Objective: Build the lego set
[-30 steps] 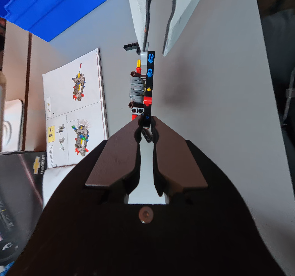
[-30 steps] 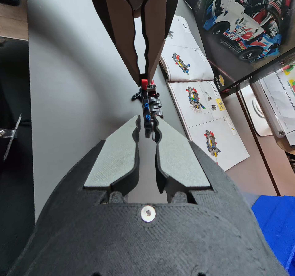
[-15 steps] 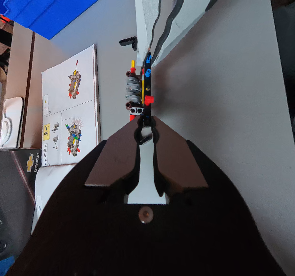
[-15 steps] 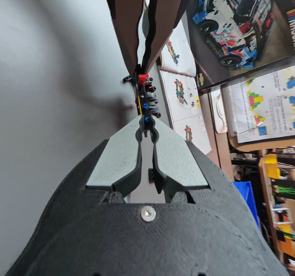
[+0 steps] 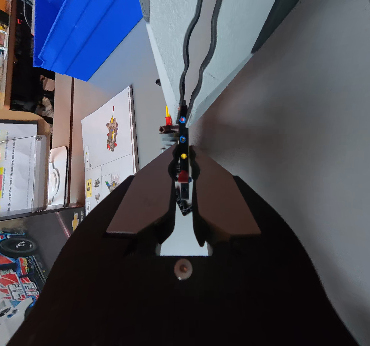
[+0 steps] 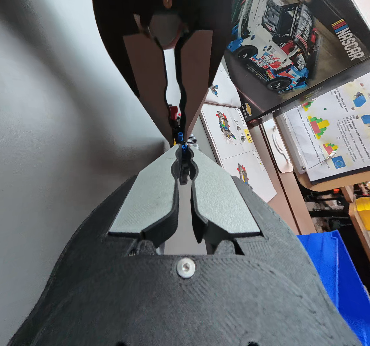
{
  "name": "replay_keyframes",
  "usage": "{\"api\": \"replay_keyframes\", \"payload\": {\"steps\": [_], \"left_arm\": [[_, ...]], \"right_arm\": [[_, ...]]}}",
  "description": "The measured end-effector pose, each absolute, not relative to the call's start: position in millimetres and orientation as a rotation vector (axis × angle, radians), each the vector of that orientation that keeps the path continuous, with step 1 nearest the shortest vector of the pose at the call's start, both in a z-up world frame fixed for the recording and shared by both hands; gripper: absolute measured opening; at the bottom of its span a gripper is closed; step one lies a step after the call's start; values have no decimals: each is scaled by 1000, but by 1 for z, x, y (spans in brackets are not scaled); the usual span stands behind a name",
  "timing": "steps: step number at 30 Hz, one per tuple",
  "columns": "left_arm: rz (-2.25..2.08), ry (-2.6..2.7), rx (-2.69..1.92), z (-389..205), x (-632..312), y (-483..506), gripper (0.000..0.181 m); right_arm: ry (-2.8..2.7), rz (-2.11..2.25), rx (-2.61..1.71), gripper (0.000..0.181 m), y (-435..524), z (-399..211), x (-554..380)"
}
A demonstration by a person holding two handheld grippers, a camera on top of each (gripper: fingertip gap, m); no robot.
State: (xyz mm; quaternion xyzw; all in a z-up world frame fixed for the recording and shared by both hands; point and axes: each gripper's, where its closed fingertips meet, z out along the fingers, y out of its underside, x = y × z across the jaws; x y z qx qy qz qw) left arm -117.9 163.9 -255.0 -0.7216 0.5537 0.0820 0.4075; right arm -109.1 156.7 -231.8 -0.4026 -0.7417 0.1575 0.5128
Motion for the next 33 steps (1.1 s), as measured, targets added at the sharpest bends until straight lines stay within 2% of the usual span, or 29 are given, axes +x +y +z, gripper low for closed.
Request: {"api": "replay_keyframes", "payload": {"steps": [11, 21, 29, 32, 33], "left_arm": [[43, 1468, -1864, -255, -109, 170, 5], [-425, 1308, -2056, -233, -109, 192, 7], [-802, 1141, -2140, -240, -112, 196, 6], [-901, 1082, -2152, -241, -117, 200, 6], [-898, 1073, -2169, -244, -121, 202, 6]], "right_arm": [[-1933, 363, -1017, 1, 167, -237, -98], [-1819, 1225, -1487, 1, 196, -218, -110], [-1800, 1607, -1621, 1, 203, -226, -118], [-1829, 1623, -1592, 2, 207, -228, -123], [-1842, 1596, -1596, 8, 211, -230, -124]]}}
